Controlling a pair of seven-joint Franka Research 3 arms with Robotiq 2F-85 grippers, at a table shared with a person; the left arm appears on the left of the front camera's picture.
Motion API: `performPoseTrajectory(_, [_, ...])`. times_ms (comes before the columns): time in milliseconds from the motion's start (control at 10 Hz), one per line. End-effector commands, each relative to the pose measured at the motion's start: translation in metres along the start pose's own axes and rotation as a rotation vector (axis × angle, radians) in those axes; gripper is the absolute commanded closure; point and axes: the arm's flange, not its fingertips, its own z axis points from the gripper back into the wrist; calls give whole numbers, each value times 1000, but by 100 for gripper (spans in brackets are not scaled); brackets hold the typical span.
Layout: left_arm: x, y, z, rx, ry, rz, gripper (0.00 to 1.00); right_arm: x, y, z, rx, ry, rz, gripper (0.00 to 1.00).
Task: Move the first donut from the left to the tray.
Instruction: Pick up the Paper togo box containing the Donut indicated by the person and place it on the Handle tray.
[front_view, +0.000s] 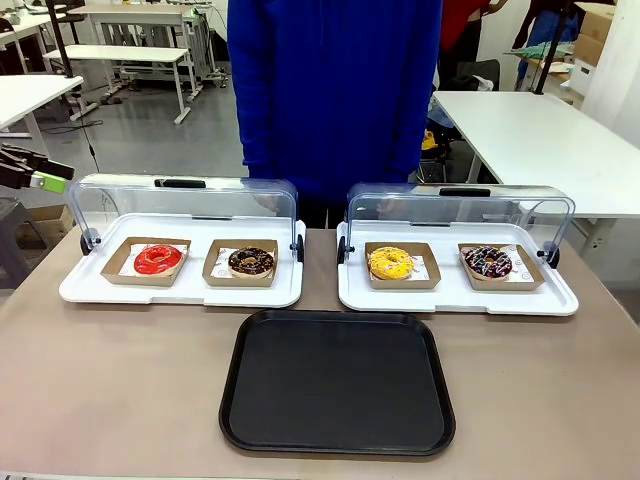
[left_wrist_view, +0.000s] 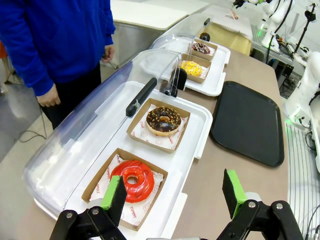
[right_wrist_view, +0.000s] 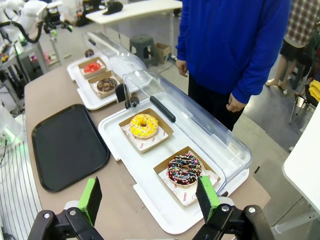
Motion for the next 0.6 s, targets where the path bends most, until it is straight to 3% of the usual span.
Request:
performPoseTrajectory(0, [1,-1,0,-1,-1,-4,0,3,-4,-1,3,-31,26,0])
performPoseTrajectory(500, [1,-1,0,-1,-1,-4,0,3,-4,-1,3,-31,26,0])
